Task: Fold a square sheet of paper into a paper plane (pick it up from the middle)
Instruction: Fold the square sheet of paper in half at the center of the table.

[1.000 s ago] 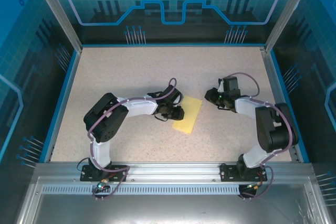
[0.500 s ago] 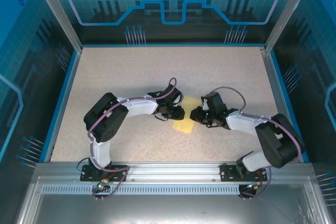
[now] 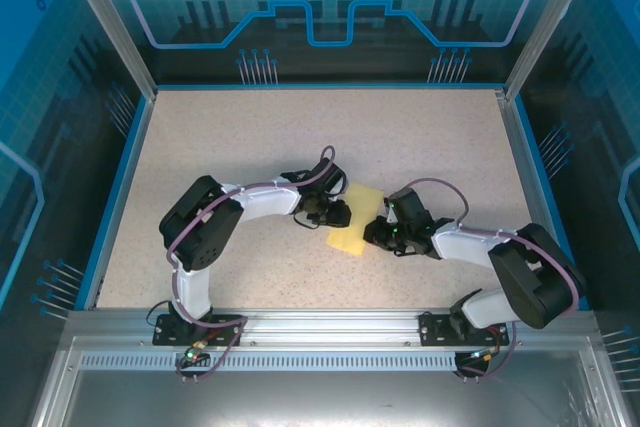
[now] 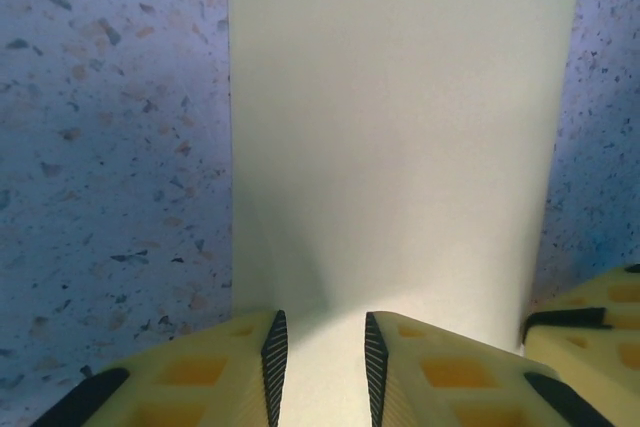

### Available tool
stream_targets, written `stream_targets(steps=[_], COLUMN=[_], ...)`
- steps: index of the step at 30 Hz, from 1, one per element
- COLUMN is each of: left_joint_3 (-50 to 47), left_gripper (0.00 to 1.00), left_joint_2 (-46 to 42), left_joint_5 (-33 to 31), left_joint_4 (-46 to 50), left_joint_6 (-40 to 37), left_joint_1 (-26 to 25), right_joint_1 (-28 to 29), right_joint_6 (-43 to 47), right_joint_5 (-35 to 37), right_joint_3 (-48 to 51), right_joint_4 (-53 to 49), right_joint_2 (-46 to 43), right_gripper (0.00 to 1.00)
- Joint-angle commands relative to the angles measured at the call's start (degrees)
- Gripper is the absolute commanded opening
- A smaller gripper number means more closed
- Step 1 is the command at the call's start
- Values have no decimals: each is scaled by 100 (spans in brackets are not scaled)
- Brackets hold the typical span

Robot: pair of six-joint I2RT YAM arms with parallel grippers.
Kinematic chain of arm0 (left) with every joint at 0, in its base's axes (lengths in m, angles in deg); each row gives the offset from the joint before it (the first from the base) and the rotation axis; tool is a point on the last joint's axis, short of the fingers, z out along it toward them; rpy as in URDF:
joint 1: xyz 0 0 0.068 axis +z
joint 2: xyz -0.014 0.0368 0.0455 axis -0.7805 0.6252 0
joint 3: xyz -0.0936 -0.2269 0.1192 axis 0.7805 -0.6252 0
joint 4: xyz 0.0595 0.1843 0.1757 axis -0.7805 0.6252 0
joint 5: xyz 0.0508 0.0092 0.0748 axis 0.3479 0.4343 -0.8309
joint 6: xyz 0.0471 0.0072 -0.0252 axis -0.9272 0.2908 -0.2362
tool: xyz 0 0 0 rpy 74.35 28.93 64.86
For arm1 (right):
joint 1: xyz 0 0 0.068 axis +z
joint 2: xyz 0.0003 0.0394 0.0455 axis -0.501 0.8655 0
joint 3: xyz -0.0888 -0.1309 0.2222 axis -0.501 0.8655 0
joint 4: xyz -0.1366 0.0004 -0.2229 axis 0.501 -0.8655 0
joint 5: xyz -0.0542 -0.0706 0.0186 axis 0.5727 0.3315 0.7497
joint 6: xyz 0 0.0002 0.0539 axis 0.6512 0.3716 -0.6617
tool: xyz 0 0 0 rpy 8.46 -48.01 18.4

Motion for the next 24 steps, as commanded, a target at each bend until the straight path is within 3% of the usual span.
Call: stream_targets(steps=[1,14,24], left_joint_3=[147,-685,-965], left_gripper=[31,32,27], left_joint_2=[-105,-810,-471], left_joint_5=[190,1081,1591], left_joint_4=[228,-307,-1188], left_joint_6=[114,736,1127], left_joint_1=[61,47,-61], right_joint_1=[85,24,-22], right_joint_6=[151,446,347], right_joint_5=[46,170,73], right_joint_3=[22,-150,-163], right_joint_4=[-43,-537,-489], right_joint_2=[90,117,-4], right_gripper=[14,11,7])
